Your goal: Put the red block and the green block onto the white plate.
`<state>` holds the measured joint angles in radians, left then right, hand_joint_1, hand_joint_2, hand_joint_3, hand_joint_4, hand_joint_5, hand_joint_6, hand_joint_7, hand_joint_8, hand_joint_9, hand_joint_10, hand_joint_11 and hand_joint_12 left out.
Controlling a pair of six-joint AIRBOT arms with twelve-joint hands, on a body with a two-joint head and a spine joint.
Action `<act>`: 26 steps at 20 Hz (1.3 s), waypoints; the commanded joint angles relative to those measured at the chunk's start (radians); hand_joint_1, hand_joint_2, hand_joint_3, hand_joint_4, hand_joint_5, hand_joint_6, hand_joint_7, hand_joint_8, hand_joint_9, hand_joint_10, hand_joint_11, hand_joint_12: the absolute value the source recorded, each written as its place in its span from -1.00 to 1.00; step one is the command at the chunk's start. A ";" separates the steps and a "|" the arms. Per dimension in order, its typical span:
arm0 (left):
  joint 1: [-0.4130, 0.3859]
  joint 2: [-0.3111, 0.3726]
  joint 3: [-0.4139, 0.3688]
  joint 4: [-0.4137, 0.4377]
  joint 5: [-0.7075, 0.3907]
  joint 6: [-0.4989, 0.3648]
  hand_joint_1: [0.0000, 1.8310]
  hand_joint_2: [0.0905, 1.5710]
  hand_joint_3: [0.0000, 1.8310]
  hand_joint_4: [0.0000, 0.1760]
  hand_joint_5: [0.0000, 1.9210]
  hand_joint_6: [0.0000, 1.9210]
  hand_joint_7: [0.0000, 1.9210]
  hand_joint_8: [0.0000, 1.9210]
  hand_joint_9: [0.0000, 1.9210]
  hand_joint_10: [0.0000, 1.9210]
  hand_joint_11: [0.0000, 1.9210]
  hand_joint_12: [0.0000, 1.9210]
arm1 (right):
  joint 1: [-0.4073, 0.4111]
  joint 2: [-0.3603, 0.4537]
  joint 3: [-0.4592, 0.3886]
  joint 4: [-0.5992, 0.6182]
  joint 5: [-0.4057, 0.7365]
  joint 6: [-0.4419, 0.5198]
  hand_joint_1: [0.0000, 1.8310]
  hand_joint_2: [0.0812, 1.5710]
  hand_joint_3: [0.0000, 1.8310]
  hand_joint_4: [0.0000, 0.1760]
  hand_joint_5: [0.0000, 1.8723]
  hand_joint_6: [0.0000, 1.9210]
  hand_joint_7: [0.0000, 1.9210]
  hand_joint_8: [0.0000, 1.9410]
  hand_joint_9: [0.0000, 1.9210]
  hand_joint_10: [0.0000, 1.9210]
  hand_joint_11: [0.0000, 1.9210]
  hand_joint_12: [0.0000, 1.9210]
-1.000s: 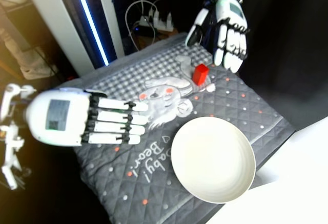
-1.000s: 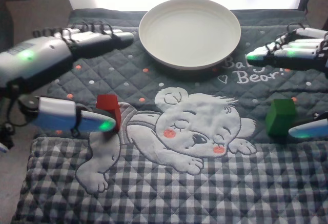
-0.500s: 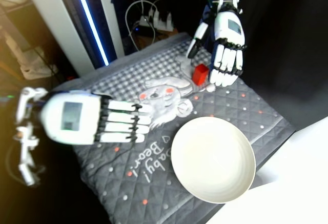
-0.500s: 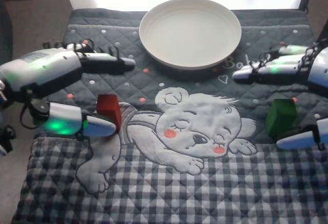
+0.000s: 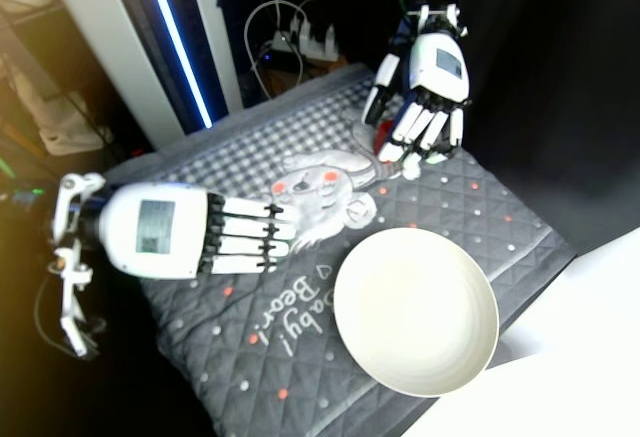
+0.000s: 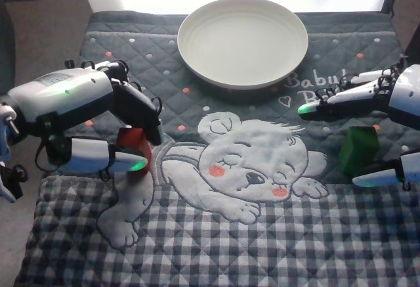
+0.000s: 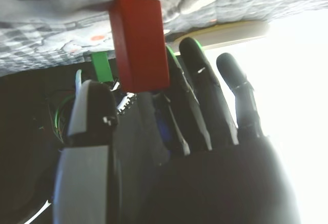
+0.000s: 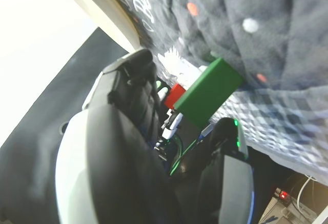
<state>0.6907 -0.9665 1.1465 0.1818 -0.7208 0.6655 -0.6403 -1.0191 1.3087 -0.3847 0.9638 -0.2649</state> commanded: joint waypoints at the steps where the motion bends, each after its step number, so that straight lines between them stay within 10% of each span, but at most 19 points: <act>1: -0.013 0.006 0.004 -0.019 -0.110 -0.002 0.29 0.42 -1.00 -1.00 -0.11 0.15 0.07 -0.14 -0.37 -0.18 -0.97 0.67 | 0.002 0.010 0.005 0.042 0.112 0.004 0.15 0.22 -1.00 -1.00 -0.46 -1.00 -0.25 -0.98 -0.15 -0.91 -0.49 0.08; 6: -0.013 0.006 0.005 -0.019 -0.112 -0.002 0.33 0.43 -1.00 -1.00 -0.13 0.17 0.03 0.11 -0.16 -0.15 -0.54 0.64 | 0.002 0.005 0.008 0.043 0.112 0.004 0.23 0.24 -1.00 -1.00 -0.22 -1.00 -0.01 -0.96 -0.12 -0.33 -0.35 0.44; 7: -0.013 0.006 0.005 -0.020 -0.112 -0.002 0.47 0.40 -1.00 -1.00 -0.11 0.01 0.04 0.08 -0.08 0.25 -0.38 0.60 | 0.002 0.000 0.011 0.043 0.112 0.004 0.43 0.31 -0.99 -1.00 -0.11 -0.99 0.07 -0.25 -0.10 -0.09 -0.28 0.55; 8: -0.013 0.006 0.005 -0.020 -0.112 -0.002 0.50 0.40 -1.00 -1.00 -0.10 -0.04 0.04 0.08 -0.05 0.32 -0.32 0.55 | 0.002 -0.003 0.013 0.044 0.112 0.004 0.38 0.35 -0.97 -1.00 0.00 -0.19 0.04 -0.04 -0.02 -0.08 -0.25 0.51; 9: -0.013 0.005 0.005 -0.021 -0.112 -0.002 0.39 0.39 -1.00 -1.00 -0.06 0.01 0.07 0.09 -0.06 0.07 -0.27 0.53 | 0.002 -0.004 0.014 0.044 0.112 0.004 0.39 0.37 -0.99 -1.00 -0.02 -0.12 0.12 0.02 0.07 -0.18 -0.14 0.41; 10: -0.013 0.005 0.005 -0.021 -0.111 -0.002 0.48 0.37 -1.00 -1.00 -0.02 -0.06 0.10 -0.04 -0.03 0.23 -0.23 0.49 | 0.002 -0.005 0.015 0.044 0.112 0.004 0.49 0.35 -1.00 -1.00 0.02 -0.17 0.14 -0.14 0.05 0.14 -0.12 0.34; 13: -0.013 0.000 0.008 -0.022 -0.111 -0.002 0.40 0.33 -1.00 -1.00 0.32 -0.71 0.02 0.26 -0.10 0.12 -0.37 0.67 | 0.002 -0.009 0.017 0.044 0.112 0.004 0.37 0.30 -1.00 -0.96 0.29 -0.46 0.13 -0.07 0.14 -0.34 -0.06 0.27; 17: -0.013 -0.004 0.012 -0.029 -0.127 -0.002 0.38 0.39 -1.00 -1.00 0.28 -0.72 -0.10 0.48 -0.20 0.63 -0.38 0.99 | 0.002 -0.017 0.021 0.044 0.112 0.005 0.38 0.29 -1.00 -1.00 0.42 -0.70 0.10 -0.03 0.16 -0.49 -0.13 0.18; 22: -0.052 -0.028 0.031 -0.033 -0.161 -0.002 0.40 0.35 -1.00 -1.00 0.36 -0.88 -0.02 0.37 -0.08 0.26 -0.31 0.72 | 0.003 -0.043 0.048 0.056 0.124 0.005 0.38 0.27 -1.00 -1.00 0.41 -0.70 0.15 -0.10 0.22 -0.66 -0.28 0.18; 24: -0.063 -0.035 0.035 -0.031 -0.163 -0.001 0.40 0.28 -1.00 -1.00 0.45 -0.92 0.10 0.09 0.01 -0.13 -0.27 0.50 | 0.003 -0.043 0.054 0.057 0.127 0.005 0.37 0.30 -1.00 -1.00 0.31 -0.40 0.09 -0.09 0.18 -0.65 -0.24 0.22; 25: -0.067 -0.037 0.038 -0.030 -0.163 -0.001 0.41 0.27 -1.00 -1.00 0.45 -0.93 0.13 0.06 0.06 -0.10 -0.16 0.52 | 0.003 -0.047 0.059 0.057 0.128 0.005 0.48 0.30 -0.99 -1.00 0.30 -0.42 0.14 -0.21 0.06 -0.03 -0.27 0.20; 26: -0.073 -0.040 0.041 -0.030 -0.166 -0.001 0.40 0.31 -1.00 -1.00 0.42 -0.96 0.06 0.23 0.01 0.14 -0.16 0.64 | 0.003 -0.051 0.065 0.062 0.134 0.005 0.50 0.33 -1.00 -1.00 0.22 -0.28 0.09 -0.15 -0.01 0.14 -0.30 0.20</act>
<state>0.6289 -1.0107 1.1854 0.1761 -0.7624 0.6659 -0.6403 -1.0779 1.3727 -0.3569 1.0069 -0.2604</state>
